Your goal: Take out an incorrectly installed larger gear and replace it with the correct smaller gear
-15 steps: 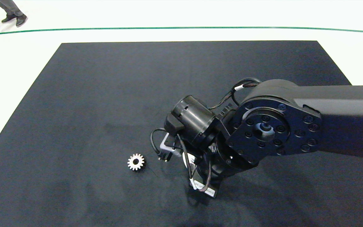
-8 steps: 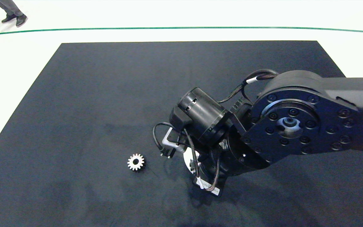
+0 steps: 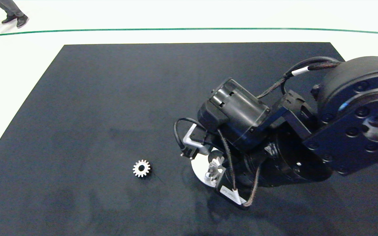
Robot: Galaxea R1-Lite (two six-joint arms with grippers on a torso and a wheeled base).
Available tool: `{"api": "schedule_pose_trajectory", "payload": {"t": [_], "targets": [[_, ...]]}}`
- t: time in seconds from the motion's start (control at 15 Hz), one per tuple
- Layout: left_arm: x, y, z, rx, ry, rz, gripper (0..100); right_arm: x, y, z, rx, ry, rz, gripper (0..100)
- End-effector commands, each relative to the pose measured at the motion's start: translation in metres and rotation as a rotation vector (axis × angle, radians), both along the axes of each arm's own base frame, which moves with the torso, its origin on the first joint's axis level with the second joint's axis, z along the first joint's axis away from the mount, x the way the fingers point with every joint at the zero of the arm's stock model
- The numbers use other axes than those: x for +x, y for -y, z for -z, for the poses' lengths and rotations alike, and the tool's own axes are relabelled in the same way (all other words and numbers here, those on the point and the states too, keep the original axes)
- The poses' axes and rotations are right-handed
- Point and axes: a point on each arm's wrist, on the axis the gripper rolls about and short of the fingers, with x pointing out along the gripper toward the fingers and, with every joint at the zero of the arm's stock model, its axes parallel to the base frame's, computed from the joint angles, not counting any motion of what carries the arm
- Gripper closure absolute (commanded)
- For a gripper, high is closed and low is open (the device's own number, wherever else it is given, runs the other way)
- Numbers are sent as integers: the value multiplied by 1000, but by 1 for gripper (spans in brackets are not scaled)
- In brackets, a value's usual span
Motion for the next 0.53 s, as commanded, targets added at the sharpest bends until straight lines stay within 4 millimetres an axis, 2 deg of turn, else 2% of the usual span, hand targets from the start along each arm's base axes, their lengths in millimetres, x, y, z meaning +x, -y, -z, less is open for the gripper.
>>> {"api": "schedule_pose_trajectory", "payload": {"t": [0.07,0.27,0.53], "targets": [[-4,1,0,3,5,1,0,-27,40,-3,0,-28,61,100],[-5,1,0,8,8,2,0,-45,67,13,-52,-75,79,100],[-6,1,0,8,10,0,0,-55,82,40,-22,-79,129,100]]}}
